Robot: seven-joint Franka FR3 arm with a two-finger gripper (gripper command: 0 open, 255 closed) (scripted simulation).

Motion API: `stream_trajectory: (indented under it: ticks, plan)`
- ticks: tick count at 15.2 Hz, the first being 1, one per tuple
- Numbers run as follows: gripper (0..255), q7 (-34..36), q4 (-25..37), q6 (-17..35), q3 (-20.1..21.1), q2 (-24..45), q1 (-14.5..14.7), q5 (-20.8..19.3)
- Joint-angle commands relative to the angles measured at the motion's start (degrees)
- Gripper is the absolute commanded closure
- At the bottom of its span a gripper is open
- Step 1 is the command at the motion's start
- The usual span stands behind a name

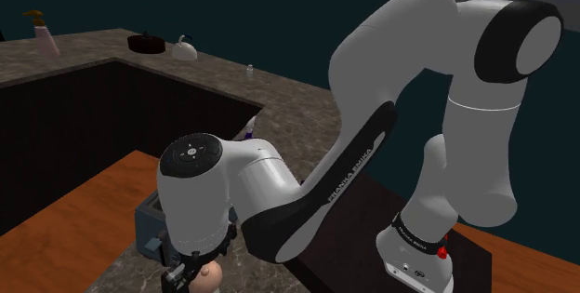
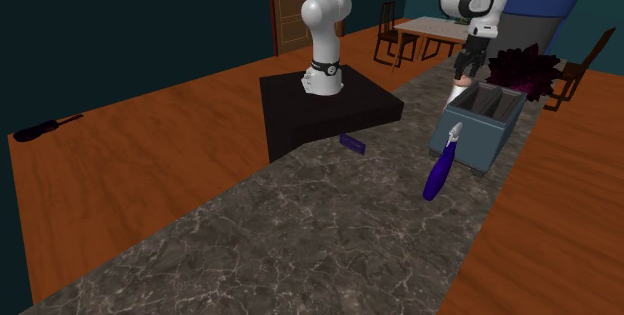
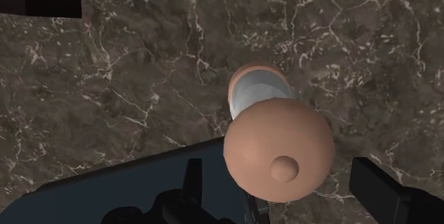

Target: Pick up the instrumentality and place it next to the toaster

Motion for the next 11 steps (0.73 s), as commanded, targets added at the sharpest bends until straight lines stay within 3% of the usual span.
stream_trajectory:
  ticks: [1, 3, 11]
  plan:
    - [0, -1.1, 0.4, -2.4, 1.0, -2.3, -0.5, 1.8]
    - [0, -2.4, 1.2, -5.1, 1.9, -4.6, -1.0, 3.7]
    - [0, -2.4, 1.2, -5.1, 1.9, -4.6, -0.9, 3.7]
